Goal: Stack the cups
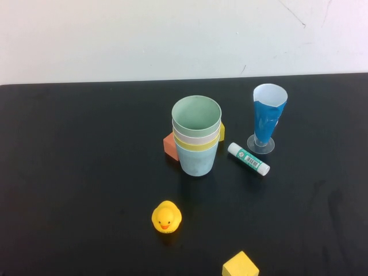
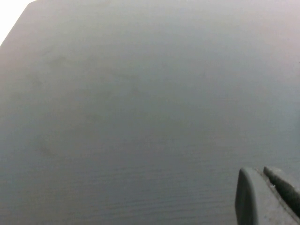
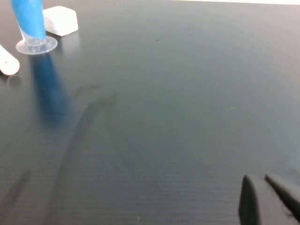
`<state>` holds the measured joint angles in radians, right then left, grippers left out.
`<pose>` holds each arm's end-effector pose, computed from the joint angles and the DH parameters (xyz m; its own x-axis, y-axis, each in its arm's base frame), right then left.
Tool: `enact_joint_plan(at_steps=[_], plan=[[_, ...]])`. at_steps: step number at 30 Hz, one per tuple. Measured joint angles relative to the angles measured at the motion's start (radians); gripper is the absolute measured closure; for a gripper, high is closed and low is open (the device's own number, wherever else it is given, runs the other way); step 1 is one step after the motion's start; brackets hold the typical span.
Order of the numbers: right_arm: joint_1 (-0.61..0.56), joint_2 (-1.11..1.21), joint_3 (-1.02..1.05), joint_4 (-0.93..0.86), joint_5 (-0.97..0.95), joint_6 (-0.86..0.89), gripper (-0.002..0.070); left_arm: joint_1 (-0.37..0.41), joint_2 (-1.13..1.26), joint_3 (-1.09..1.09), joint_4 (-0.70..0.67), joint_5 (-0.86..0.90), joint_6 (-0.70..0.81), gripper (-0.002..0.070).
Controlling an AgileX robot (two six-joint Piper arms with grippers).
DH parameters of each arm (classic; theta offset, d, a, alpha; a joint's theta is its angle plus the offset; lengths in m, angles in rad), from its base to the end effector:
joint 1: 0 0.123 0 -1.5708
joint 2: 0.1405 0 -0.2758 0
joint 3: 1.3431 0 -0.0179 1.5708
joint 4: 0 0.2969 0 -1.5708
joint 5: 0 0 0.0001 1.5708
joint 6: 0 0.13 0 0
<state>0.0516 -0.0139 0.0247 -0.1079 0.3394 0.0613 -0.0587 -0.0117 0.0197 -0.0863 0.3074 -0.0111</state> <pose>0.1466 0.0029 0.1647 -0.2570 -0.0538 -0.9649 -0.0274 0.9985 -0.0484 0.1472 -0.0121 0.1704 -0.2316 -0.0798 -0.9695 0.0627 0.9933 -0.0967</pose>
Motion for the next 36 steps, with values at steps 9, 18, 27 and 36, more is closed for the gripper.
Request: enact_joint_plan(at_steps=[9, 18, 27, 36], plan=[[0.0, 0.0, 0.0, 0.0, 0.0, 0.0, 0.0678, 0.044, -0.002, -0.002, -0.002, 0.001, 0.001, 0.0677], [0.0, 0.0, 0.0, 0.0, 0.0, 0.0, 0.0678, 0.044, -0.002, -0.002, -0.002, 0.001, 0.001, 0.0677], [0.0, 0.0, 0.0, 0.0, 0.0, 0.0, 0.0678, 0.044, -0.002, -0.002, -0.002, 0.001, 0.001, 0.0677], [0.0, 0.0, 0.0, 0.0, 0.0, 0.0, 0.0678, 0.044, -0.002, -0.002, -0.002, 0.001, 0.002, 0.0677]])
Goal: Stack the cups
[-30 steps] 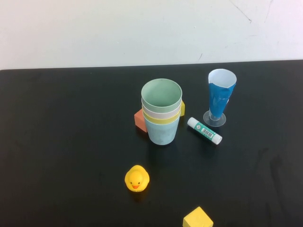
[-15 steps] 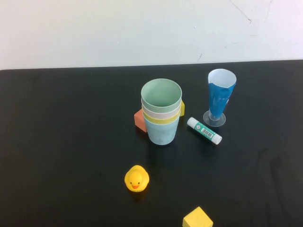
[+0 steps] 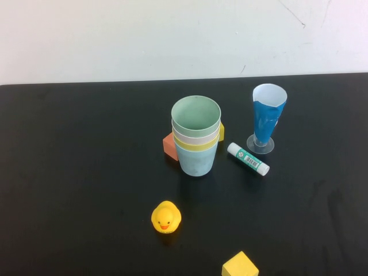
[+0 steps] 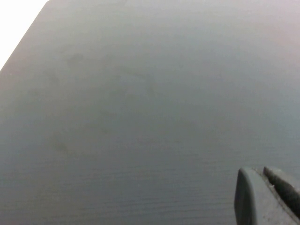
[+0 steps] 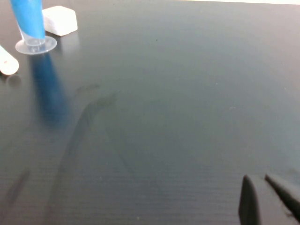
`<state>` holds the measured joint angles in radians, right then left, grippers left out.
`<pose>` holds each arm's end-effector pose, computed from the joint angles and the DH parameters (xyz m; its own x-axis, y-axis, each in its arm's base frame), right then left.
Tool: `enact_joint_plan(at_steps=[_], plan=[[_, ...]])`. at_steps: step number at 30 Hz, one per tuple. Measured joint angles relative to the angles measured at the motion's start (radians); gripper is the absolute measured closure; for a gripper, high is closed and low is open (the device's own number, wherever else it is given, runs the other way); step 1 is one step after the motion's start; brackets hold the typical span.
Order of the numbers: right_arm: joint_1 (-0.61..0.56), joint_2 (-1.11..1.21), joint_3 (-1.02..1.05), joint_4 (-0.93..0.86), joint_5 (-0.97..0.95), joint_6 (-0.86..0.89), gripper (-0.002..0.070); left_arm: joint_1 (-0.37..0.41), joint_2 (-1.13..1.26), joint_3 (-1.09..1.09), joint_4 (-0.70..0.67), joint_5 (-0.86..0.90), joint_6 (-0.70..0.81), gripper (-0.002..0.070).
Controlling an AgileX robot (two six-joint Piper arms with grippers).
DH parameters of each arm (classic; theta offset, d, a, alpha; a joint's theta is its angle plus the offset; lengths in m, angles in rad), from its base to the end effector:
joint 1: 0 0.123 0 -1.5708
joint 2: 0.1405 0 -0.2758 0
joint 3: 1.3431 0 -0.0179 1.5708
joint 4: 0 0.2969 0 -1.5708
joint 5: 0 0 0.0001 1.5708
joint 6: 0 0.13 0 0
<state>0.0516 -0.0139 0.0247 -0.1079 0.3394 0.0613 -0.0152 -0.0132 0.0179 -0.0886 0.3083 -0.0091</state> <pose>0.1466 0.0029 0.1647 -0.2570 -0.0538 -0.9649 -0.0274 0.9985 -0.0484 0.1474 -0.0057 0.1713 -0.2256 -0.0900 -0.9700 0.0204 0.9951 -0.0970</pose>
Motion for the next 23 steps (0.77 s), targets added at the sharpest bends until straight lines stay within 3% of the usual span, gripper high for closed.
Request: enact_joint_plan(at_steps=[23], plan=[[0.0, 0.0, 0.0, 0.0, 0.0, 0.018, 0.0678, 0.0, 0.0, 0.0, 0.0, 0.0, 0.002, 0.0677]])
